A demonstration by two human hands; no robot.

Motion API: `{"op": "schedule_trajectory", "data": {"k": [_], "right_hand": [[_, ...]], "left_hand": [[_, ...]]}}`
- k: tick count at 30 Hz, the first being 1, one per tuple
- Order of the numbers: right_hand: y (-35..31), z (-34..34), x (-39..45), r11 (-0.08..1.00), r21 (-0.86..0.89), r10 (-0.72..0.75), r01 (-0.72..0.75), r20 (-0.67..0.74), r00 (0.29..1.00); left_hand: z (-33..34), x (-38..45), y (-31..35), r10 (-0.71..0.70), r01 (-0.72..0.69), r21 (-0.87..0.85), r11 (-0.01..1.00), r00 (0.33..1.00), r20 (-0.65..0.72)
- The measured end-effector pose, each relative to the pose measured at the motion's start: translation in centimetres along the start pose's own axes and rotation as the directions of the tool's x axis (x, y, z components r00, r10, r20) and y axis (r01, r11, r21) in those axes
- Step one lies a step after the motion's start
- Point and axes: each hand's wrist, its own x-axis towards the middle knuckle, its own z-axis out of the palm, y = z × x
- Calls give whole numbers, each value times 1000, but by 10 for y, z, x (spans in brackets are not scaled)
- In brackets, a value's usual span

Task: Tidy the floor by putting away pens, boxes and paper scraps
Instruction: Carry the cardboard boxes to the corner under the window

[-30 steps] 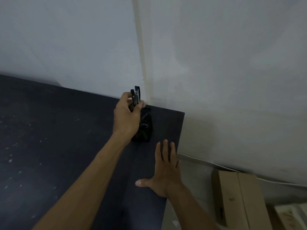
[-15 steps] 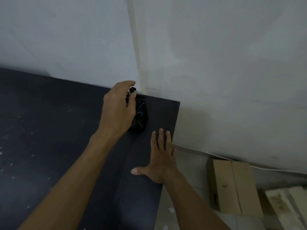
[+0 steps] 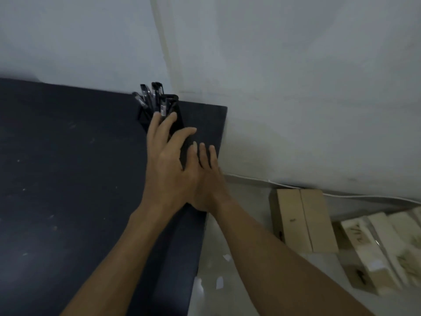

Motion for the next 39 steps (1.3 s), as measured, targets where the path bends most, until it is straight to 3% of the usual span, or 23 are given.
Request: {"op": "schedule_trajectory", "data": {"k": [2,5,7,10,14,19,24,30,34,36,39], "right_hand": [[6,13,-8,999,4,-41,41,-98,994],[15,19,-45,950,311,63,2,-199,978],[31,25,-71,851,522,174,-55,-182,968],[75,36,-110,788,591,302,-170,-131,944],[138,24,-153,555,776,566,-298,-90,820],[218,15,-192,398,806,672,-439,70,737],[298,7,-240,294,802,750,-519,143,646],[411,22,-267,232,767,815,-598,183,550],[476,66,-269,130,739,861,-661,247,445],[505,93,-266,59,743,870,-667,290,399],[538,132,-257,-42,756,862,-654,358,359]], "left_hand": [[7,-13,10,-40,41,-48,998,999,17],[27,-36,31,-5,13,-82,997,995,102],[45,-51,42,33,-14,-99,995,979,200],[78,-73,54,67,-33,-105,994,941,331],[129,-110,67,138,-106,-99,990,890,435],[205,-162,84,17,13,-39,999,738,674],[265,-179,110,-53,49,27,998,710,702],[365,-181,123,-70,8,82,997,604,794],[433,-192,107,-177,38,183,982,510,842],[466,-194,89,-202,-8,230,973,448,871],[510,-191,57,-189,-184,261,948,337,922]]}}
